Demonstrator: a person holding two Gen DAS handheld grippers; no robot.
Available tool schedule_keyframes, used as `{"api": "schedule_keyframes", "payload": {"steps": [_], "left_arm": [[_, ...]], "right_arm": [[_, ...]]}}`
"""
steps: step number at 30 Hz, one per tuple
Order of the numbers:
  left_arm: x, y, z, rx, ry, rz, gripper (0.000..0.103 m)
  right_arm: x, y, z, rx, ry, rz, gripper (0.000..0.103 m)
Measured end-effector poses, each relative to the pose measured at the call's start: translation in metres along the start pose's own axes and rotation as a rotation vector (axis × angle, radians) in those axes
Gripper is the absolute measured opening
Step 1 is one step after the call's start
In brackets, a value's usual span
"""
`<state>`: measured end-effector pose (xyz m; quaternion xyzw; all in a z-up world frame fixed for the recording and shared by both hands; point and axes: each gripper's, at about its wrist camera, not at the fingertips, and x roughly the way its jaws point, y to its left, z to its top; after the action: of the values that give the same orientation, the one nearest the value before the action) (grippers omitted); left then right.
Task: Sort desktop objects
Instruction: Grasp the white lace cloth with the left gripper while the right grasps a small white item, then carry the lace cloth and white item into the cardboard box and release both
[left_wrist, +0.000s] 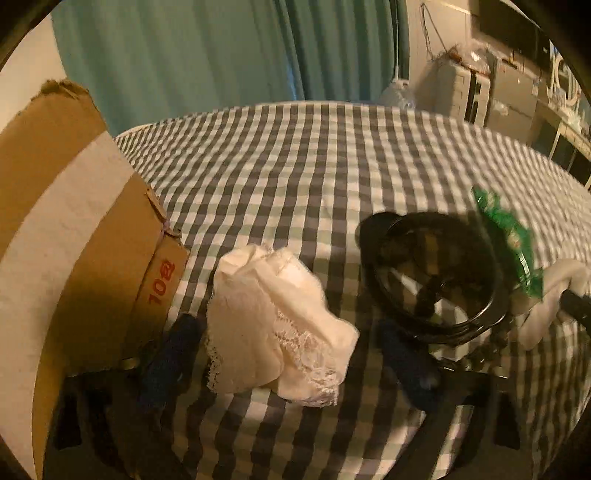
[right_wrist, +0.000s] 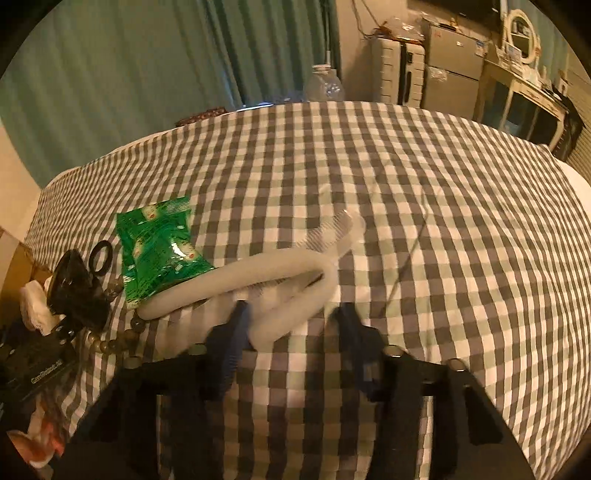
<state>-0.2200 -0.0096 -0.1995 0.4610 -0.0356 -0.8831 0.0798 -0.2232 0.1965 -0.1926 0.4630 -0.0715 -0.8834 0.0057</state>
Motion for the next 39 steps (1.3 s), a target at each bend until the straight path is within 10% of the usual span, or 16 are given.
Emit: {"api": "schedule_keyframes", "payload": {"steps": [4,10,39], "left_arm": [[-0.011,0.007,-0.006,-0.009,0.016,-0.051,0.048],[-0.047,0.026,-0.019,-0.038,0.048,-0.103,0.018],[-0.257,0.062,-0.002,-0.054,-0.173,-0.282,0.011]], "right_arm": [[-0.012,0.003,-0.005,-0.018,-0.004,0.018,0.008],[-0.061,0.001,-0.01,0.042,-0.065,0.101,0.008],[-0.273,0.086,-0.034,-0.073,-0.307,0.237,0.007]]}}
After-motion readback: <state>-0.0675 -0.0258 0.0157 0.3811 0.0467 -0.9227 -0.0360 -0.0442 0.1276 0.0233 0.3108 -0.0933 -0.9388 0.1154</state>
